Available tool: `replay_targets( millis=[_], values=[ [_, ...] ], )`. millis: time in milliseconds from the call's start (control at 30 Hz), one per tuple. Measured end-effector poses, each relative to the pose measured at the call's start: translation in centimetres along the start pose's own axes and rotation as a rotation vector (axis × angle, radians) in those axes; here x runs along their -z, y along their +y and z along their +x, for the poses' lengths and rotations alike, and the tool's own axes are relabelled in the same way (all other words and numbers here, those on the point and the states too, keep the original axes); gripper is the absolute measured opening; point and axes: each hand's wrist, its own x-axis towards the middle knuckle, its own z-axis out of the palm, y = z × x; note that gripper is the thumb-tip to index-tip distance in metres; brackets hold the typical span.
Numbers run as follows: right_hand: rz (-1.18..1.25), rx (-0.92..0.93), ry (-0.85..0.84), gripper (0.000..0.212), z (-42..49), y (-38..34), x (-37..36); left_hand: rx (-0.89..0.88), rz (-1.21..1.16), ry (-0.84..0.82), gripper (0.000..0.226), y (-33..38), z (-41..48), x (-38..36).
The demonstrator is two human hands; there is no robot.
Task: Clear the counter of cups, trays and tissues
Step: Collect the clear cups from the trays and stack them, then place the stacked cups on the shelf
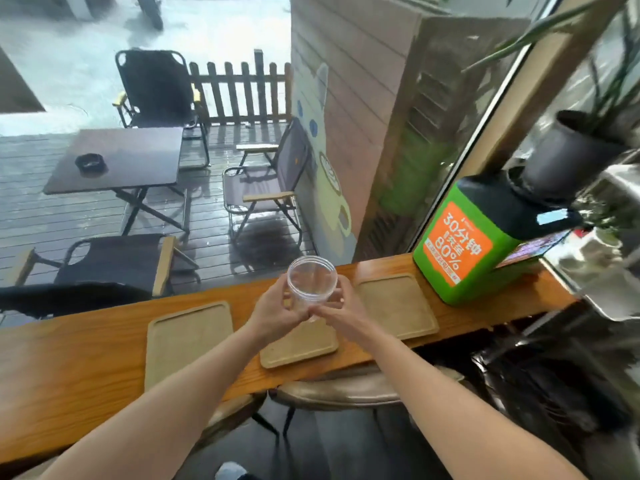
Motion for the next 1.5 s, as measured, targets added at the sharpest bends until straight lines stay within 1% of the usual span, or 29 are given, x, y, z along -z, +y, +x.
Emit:
replay_targets(
  millis=[67, 167, 300, 400, 467, 533, 633, 700, 733, 867, 1000, 1200, 1333, 1500],
  values=[
    [0.032, 0.029, 0.090, 0.074, -2.0, 0.5, 4.4, -0.052, -0.007, -0.032, 0.061, 3.3, 0.7, -4.2],
    [0.094, 0.062, 0.228, 0.065, -5.7, 1.8, 11.1, -0.115, -0.056, -0.111, 0.062, 7.4, 1.9, -11.2],
    [0.084, 0.059, 0.445, 0.068, -12.3, 3.9, 19.8, -0.183, -0.114, -0.275, 0.059, 12.0, 2.7, -21.2],
    [0.103, 0.020, 0.613, 0.057, -17.5, 5.9, 25.3, -0.253, -0.120, -0.424, 0.058, 14.6, 2.8, -28.9],
    [0.097, -0.012, 0.721, 0.059, -20.7, 7.2, 28.3, -0.263, -0.119, -0.499, 0.063, 16.1, 2.5, -33.3],
    [0.096, -0.049, 0.818, 0.067, -23.7, 8.5, 30.9, -0.271, -0.097, -0.575, 0.067, 17.7, 2.1, -37.3],
    [0.087, -0.118, 0.931, 0.068, -27.5, 10.6, 33.8, -0.315, -0.024, -0.701, 0.068, 19.8, 1.4, -42.5],
    [0.108, -0.157, 0.987, 0.066, -29.4, 11.8, 35.1, -0.349, 0.019, -0.770, 0.074, 21.1, 0.9, -45.4],
    [0.129, -0.170, 1.010, 0.066, -30.2, 12.3, 35.8, -0.361, 0.038, -0.802, 0.076, 21.6, 0.7, -46.6],
    [0.154, -0.211, 1.057, 0.066, -32.1, 13.5, 38.7, -0.373, 0.073, -0.916, 0.066, 23.2, 0.9, -50.8],
    [0.170, -0.240, 1.076, 0.064, -32.2, 14.3, 42.2, -0.406, 0.102, -0.984, 0.070, 24.4, 2.9, -54.7],
    [0.117, -0.290, 1.119, 0.064, -30.3, 15.4, 49.9, -0.386, 0.125, -1.011, 0.073, 27.1, 7.7, -61.0],
    [0.076, -0.310, 1.105, 0.060, -28.4, 15.9, 56.1, -0.351, 0.127, -1.014, 0.080, 29.1, 11.7, -65.3],
    [0.019, -0.367, 1.118, 0.060, -26.4, 16.8, 62.8, -0.331, 0.183, -1.021, 0.084, 31.0, 16.3, -70.7]
  ],
)
